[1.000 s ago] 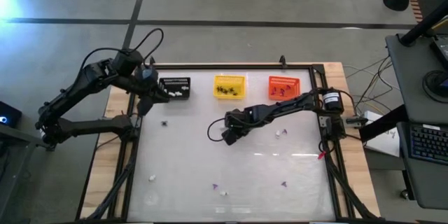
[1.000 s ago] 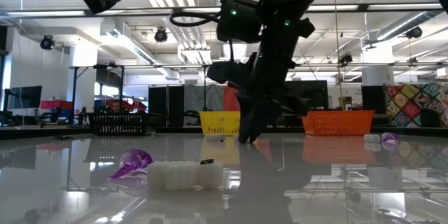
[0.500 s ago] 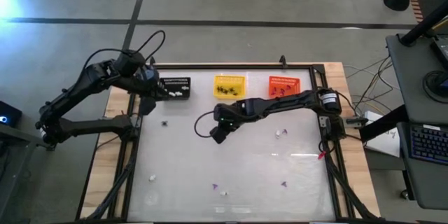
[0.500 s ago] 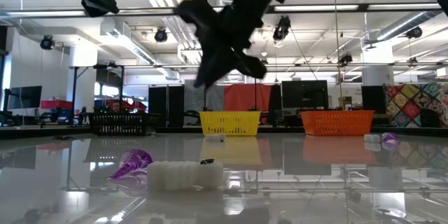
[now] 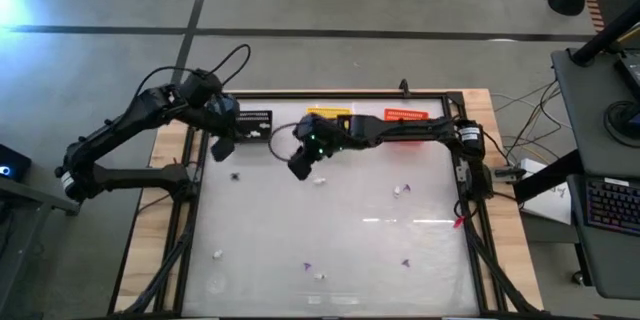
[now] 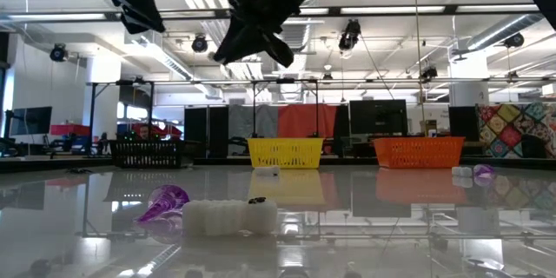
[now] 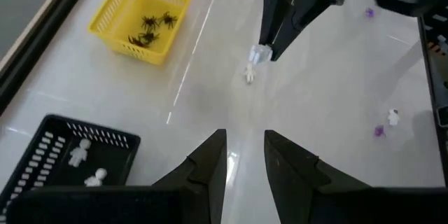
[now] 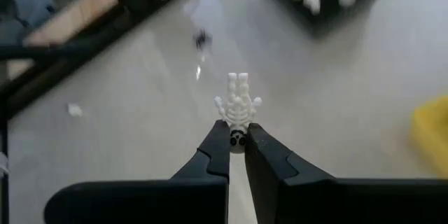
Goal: Sort Halloween decoration
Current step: Put the white skeleton toy into the black basket
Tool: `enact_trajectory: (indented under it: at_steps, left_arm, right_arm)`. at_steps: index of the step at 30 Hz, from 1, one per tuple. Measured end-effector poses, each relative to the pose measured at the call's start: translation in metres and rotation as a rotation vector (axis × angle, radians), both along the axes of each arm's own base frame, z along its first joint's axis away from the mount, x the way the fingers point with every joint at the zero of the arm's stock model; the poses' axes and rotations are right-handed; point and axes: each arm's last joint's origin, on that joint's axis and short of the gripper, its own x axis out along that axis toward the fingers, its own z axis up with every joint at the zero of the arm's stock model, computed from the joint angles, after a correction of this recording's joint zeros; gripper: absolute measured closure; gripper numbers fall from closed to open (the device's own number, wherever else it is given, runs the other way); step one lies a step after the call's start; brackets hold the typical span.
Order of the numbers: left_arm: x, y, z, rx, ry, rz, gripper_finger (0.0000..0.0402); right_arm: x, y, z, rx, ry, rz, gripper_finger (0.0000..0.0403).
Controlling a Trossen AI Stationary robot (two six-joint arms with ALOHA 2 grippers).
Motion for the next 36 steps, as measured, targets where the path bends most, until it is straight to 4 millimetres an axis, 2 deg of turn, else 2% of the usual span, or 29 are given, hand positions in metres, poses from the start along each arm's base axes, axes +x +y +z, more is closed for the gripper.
enact_trajectory:
  at_steps: [7,14,22,29,36]
  left_arm:
    - [0.014,0.018,-0.013,-0.033,0.053,0.027,0.0322]
    - [0.012,0.036,-0.017,-0.097,-0.001,0.007,0.0322]
    - [0.008,0.070,-0.027,-0.172,-0.062,0.076,0.0322]
    - [0.009,0.089,-0.039,-0.287,-0.125,0.050,0.0322]
    - [0.004,0.099,-0.043,-0.307,-0.164,0.034,0.0322]
  right_arm:
    - [0.003,-0.022,0.016,-0.083,-0.097,0.022,0.0390]
    - [0.006,-0.039,0.027,-0.140,-0.203,0.040,0.0390]
    - [0.008,-0.058,0.035,-0.178,-0.318,0.074,0.0390]
    - [0.013,-0.078,0.025,-0.194,-0.346,0.047,0.0390]
    - [0.016,-0.090,0.016,-0.217,-0.358,0.038,0.0390]
